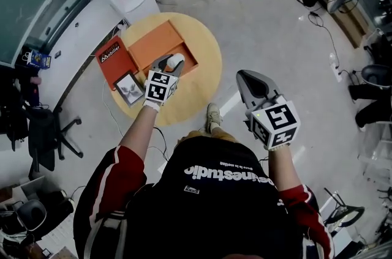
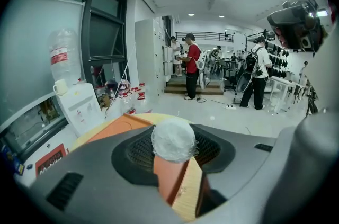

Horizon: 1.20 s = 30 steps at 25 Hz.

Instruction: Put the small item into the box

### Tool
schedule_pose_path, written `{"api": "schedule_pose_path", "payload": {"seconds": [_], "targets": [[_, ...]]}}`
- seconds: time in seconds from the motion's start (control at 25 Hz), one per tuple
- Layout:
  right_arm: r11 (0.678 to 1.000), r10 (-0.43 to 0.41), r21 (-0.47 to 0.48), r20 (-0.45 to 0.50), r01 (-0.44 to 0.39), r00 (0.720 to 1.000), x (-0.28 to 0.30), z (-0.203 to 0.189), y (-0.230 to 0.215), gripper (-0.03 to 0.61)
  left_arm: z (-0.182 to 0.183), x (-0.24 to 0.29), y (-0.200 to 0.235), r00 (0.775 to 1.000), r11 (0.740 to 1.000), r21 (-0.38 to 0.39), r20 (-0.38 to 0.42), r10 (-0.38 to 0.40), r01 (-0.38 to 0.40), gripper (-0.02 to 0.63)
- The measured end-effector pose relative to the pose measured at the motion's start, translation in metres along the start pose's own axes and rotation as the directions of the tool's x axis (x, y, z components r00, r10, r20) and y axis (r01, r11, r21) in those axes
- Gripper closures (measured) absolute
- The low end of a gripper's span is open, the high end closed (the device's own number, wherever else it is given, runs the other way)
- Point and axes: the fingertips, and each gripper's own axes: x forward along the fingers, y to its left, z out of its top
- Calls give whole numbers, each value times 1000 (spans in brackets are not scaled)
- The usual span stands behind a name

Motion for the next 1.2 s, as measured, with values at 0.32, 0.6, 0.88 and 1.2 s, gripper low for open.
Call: {"api": "schedule_pose_path", "payload": {"seconds": [0.32,0.6,0.88,1.2], "targets": [[1000,-7,20,-29,8,1000,9,-9,-23,546,-24,37,8,997,1000,-4,-80,5,-5,426],[999,-5,31,-37,7,999,17,-12,-40,546,-51,64,9,987,1000,-10,-162,3,-5,426],[999,1,45,-51,1,999,25,-13,-50,546,-70,82,13,974,1000,-9,-228,-4,2,426],[998,-8,57,-61,11,998,29,-20,-72,546,-92,106,17,961,1000,-12,-277,13,-17,426]]}}
